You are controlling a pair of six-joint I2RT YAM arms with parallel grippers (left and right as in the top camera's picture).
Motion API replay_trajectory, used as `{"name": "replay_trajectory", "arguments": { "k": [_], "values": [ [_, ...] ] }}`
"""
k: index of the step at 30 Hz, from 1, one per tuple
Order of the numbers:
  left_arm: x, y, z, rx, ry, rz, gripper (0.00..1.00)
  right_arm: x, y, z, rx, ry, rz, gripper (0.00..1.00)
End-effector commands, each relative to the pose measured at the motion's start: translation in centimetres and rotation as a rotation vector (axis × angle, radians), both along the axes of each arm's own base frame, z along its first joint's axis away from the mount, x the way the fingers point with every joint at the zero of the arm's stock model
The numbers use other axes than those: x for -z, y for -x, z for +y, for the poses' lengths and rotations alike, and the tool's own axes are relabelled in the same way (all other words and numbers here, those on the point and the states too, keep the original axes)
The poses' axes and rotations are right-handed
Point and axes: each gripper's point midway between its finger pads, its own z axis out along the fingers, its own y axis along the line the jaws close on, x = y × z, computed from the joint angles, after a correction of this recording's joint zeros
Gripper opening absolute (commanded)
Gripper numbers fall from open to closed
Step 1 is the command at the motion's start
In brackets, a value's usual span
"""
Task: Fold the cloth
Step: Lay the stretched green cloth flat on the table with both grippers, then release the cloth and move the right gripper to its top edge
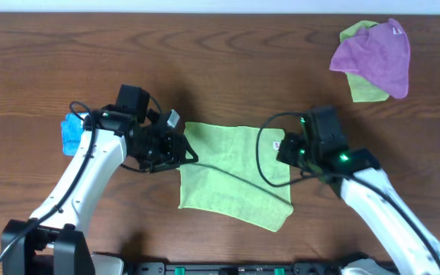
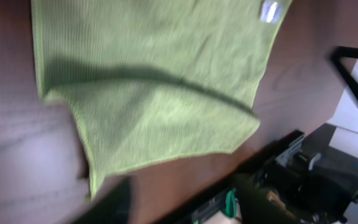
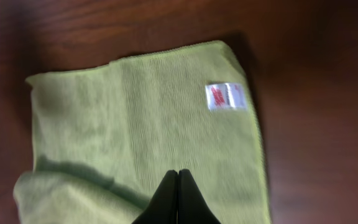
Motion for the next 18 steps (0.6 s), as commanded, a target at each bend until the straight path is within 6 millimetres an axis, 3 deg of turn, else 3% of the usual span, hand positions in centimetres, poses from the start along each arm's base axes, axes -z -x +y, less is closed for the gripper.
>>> {"name": "replay_trajectory", "arguments": {
  "k": [1, 6, 18],
  "values": [
    [-1.3, -0.9, -0.7, -0.026, 0.059, -0.018, 0.29, 1.9, -1.1, 1.5, -0.053, -0.039, 0.028, 0.01],
    [-1.9, -2.2, -1.2, -0.056, 0.096, -0.053, 0.15, 4.4, -3.0, 3.6, -0.093, -0.11, 0.029, 0.01],
    [-3.7, -4.6, -2.4, -0.105, 0.195, -0.118, 0.13, 7.5, -4.6, 7.6, -0.178, -0.148, 0.031, 0.02]
  ]
}}
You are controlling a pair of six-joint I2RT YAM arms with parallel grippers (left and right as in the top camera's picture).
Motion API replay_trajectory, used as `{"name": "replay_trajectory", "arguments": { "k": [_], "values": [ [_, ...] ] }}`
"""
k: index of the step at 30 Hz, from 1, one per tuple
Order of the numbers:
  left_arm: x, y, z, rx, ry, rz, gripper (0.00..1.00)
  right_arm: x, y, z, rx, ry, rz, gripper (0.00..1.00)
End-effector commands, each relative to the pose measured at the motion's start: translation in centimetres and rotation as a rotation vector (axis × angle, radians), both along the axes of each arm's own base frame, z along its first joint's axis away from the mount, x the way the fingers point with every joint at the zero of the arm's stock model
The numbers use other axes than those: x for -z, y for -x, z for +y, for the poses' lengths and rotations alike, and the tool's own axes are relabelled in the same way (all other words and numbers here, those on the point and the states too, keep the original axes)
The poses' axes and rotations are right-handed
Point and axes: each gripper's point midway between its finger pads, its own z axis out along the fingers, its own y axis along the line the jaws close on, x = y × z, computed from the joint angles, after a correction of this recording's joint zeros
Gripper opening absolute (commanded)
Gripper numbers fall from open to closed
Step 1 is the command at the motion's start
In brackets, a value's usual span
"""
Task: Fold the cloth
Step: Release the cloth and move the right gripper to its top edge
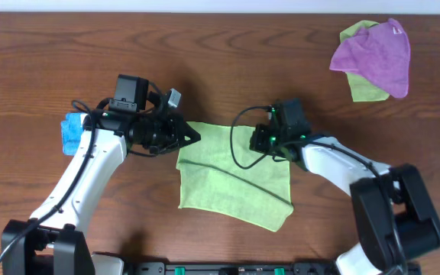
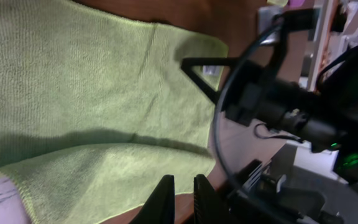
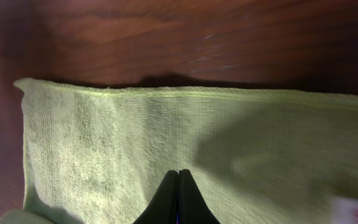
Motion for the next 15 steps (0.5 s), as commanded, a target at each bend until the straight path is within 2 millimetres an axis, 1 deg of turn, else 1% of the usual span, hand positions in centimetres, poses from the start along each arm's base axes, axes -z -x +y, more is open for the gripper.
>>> {"name": "replay_trajectory", "arguments": {
  "k": [1, 5, 8, 15],
  "values": [
    [-1.3, -0.4, -0.4, -0.009, 0.048, -0.006, 0.13, 0.1, -0.5, 1.6, -0.042, -0.011, -0.003, 0.01],
    [-1.6, -0.4, -0.6, -0.013, 0.072, 0.003, 0.13, 0.8, -1.1, 2.1, -0.053, -0.002, 0.002, 0.01],
    [-1.7, -0.4, -0.7, -0.01, 0.078, 0.005, 0.13, 1.1, -1.8, 1.7, -0.044, 0.035, -0.019, 0.01],
    [-1.9, -0.7, -0.8, -0.014, 0.083, -0.012, 0.13, 1.4, -2.5, 0.7, -0.025, 0.097, -0.051, 0.02]
  ]
}}
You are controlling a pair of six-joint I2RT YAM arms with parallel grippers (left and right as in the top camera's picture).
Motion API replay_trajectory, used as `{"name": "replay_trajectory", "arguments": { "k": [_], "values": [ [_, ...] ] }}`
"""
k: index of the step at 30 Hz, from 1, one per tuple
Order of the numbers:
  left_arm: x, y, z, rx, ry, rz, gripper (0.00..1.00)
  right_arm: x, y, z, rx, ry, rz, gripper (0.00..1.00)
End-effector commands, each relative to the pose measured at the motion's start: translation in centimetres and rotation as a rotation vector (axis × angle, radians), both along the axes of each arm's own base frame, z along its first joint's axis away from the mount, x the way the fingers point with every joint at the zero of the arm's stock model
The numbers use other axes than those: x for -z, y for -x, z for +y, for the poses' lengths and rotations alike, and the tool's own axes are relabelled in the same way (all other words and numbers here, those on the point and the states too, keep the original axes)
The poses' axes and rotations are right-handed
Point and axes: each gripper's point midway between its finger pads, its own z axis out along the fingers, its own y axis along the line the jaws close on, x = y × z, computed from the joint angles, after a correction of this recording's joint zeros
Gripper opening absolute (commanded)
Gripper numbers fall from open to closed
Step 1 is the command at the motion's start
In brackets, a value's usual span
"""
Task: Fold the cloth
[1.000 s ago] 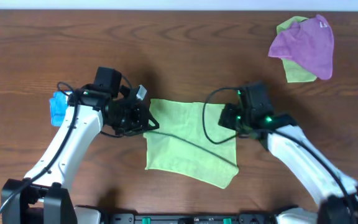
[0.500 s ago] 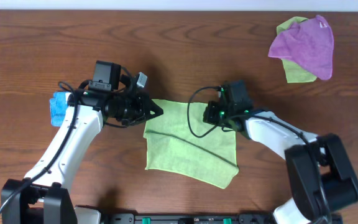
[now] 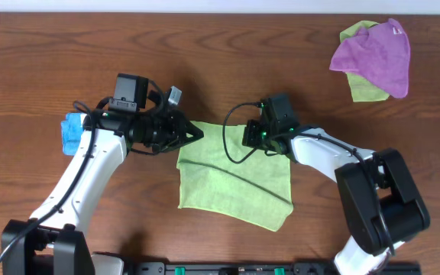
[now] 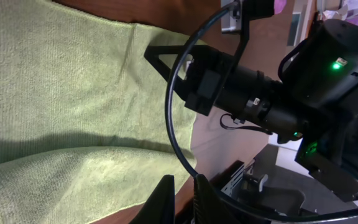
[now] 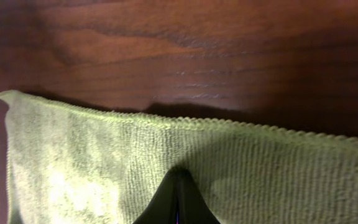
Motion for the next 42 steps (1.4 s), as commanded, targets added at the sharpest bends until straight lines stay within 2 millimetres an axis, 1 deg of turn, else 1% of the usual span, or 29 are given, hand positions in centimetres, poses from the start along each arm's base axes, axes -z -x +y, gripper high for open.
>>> {"name": "replay_trajectory", "arguments": {
  "k": [1, 5, 10, 13, 15, 17, 19, 22, 25, 28, 31, 35, 37, 39, 40, 41, 42],
  "values": [
    [-1.1, -0.6, -0.1, -0.003, 0.024, -0.028, 0.13, 0.4, -0.8, -0.4, -0.007, 0.053, -0.034, 0.02],
    [-1.3, -1.0, -0.2, -0.017, 0.033, -0.039, 0.13, 1.2, -1.2, -0.3, -0.006, 0.059, -0.03, 0.02],
    [-1.4, -1.1, -0.2, -0.017, 0.034, -0.044, 0.13, 2.9, -2.0, 0.4, -0.014, 0.063, 0.005, 0.02],
    [-1.4, -1.2, -0.1, -0.019, 0.034, -0.044, 0.13, 3.3, -3.2, 0.8, -0.017, 0.067, -0.003, 0.02],
    [-1.4, -1.3, 0.1, -0.026, 0.034, -0.044, 0.13, 3.3, -4.3, 1.0, -0.022, 0.076, -0.024, 0.01],
    [-1.4, -1.5, 0.4, -0.036, 0.033, -0.045, 0.13, 3.1, -5.5, 1.2, -0.017, 0.088, -0.049, 0.02],
    [-1.4, -1.9, 1.0, -0.054, 0.033, -0.048, 0.13, 2.7, -7.4, 1.3, -0.011, 0.112, -0.091, 0.02],
    [-1.4, -2.2, 1.6, -0.073, 0.033, -0.049, 0.13, 2.2, -9.2, 1.2, -0.004, 0.137, -0.12, 0.02],
    [-1.4, -2.4, 2.0, -0.085, 0.032, -0.05, 0.13, 1.4, -11.5, 0.7, 0.016, 0.165, -0.164, 0.02],
    [-1.3, -2.4, 2.1, -0.088, 0.026, -0.051, 0.13, 1.0, -13.1, -0.4, 0.054, 0.182, -0.185, 0.02],
    [-1.3, -2.5, 2.1, -0.088, 0.026, -0.051, 0.13, 0.8, -14.1, -1.7, 0.089, 0.196, -0.198, 0.02],
    [-1.3, -2.5, 2.1, -0.088, 0.026, -0.054, 0.13, 0.8, -14.5, -3.1, 0.111, 0.206, -0.192, 0.02],
    [-1.4, -2.6, 2.0, -0.088, 0.028, -0.059, 0.13, 0.6, -14.5, -2.9, 0.096, 0.192, -0.187, 0.02],
    [-1.4, -2.6, 2.0, -0.088, 0.028, -0.061, 0.14, -0.5, -14.6, -1.8, 0.05, 0.149, -0.196, 0.02],
    [-1.4, -2.6, 2.1, -0.089, 0.028, -0.061, 0.16, -1.4, -14.7, -1.2, 0.033, 0.121, -0.206, 0.02],
    [-1.5, -2.7, 2.1, -0.094, 0.03, -0.062, 0.27, -2.9, -15.0, -0.5, 0.014, 0.085, -0.223, 0.02],
    [-1.5, -2.9, 2.2, -0.098, 0.031, -0.064, 0.42, -4.2, -15.1, 0.2, -0.003, 0.052, -0.239, 0.02]
  ]
}}
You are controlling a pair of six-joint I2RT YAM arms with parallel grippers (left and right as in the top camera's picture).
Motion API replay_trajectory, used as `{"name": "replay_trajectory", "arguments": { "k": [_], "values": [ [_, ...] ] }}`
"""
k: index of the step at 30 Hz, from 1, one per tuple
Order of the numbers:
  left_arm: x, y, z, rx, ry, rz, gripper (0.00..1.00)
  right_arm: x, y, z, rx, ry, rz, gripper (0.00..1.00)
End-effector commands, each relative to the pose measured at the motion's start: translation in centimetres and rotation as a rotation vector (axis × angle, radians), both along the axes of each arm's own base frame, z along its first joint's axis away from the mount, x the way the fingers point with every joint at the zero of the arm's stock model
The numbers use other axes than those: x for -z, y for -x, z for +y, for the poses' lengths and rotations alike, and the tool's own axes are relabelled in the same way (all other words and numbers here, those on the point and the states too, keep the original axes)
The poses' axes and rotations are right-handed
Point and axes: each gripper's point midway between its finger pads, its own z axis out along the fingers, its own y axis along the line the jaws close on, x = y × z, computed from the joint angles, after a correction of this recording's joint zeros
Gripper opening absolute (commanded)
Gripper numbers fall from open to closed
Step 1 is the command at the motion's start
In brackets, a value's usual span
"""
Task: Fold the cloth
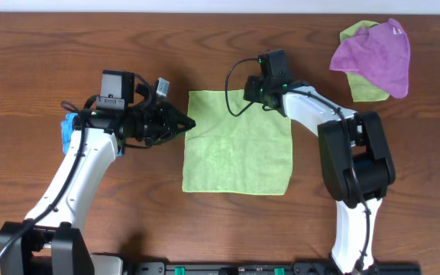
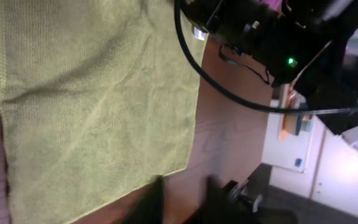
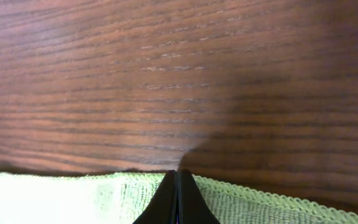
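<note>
The lime-green cloth (image 1: 239, 145) lies spread flat in one layer on the wooden table (image 1: 44, 53), its white label at the far right corner. My left gripper (image 1: 189, 123) is at the cloth's left edge; in the left wrist view its blurred fingers (image 2: 158, 199) stand apart over bare wood beside the cloth (image 2: 98, 93), holding nothing. My right gripper (image 1: 247, 93) is shut, and its tip (image 3: 178, 175) rests on the far hem of the cloth (image 3: 260, 202).
A purple cloth (image 1: 376, 53) lies over another green cloth (image 1: 363, 88) at the far right corner. A blue cloth (image 1: 69, 131) sits by the left arm. The right arm's black cable loops over the spread cloth's far edge.
The cloth lies farther back on the table and is flat, its diagonal fold gone. The right gripper, still shut, is farther back at the cloth's far hem. The left fingers stand wider apart.
First the cloth lay nearer the front with a diagonal fold, the left gripper open at its left edge and the right gripper shut over its right side. Then the left fingers were nearly together and the right tip at the far hem. Now the cloth is flat and farther back.
</note>
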Motion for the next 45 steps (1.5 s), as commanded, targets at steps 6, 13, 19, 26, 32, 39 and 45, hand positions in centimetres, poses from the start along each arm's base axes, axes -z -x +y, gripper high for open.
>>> {"name": "replay_trajectory", "arguments": {
  "k": [6, 13, 19, 26, 32, 39, 45],
  "values": [
    [-1.7, -2.1, 1.2, -0.065, 0.028, -0.055, 0.91, -14.9, 0.0, 4.0, -0.166, -0.201, -0.188, 0.58],
    [-2.0, -1.6, 1.3, -0.063, 0.044, -0.026, 0.95, -21.2, 8.1, -1.1, -0.125, -0.115, -0.064, 0.99],
    [-1.0, 2.8, 3.7, -0.11, -0.136, 0.083, 0.95, -19.4, 18.0, -8.1, -0.067, -0.033, 0.146, 0.99],
    [1.0, 6.0, 4.8, -0.172, -0.188, 0.136, 0.95, -13.9, 25.1, -9.7, 0.01, -0.172, 0.185, 0.99],
    [4.9, 8.3, 4.2, -0.214, -0.114, 0.216, 0.95, -8.8, 28.5, -9.5, 0.096, -0.258, 0.251, 0.99],
    [7.5, 9.1, 4.2, -0.253, -0.097, 0.26, 0.95, -4.8, 29.2, -8.2, 0.15, -0.392, 0.29, 0.99],
    [10.3, 10.4, 4.4, -0.306, -0.087, 0.324, 0.95, -2.7, 30.1, -8.1, 0.177, -0.412, 0.322, 0.97]
  ]
}}
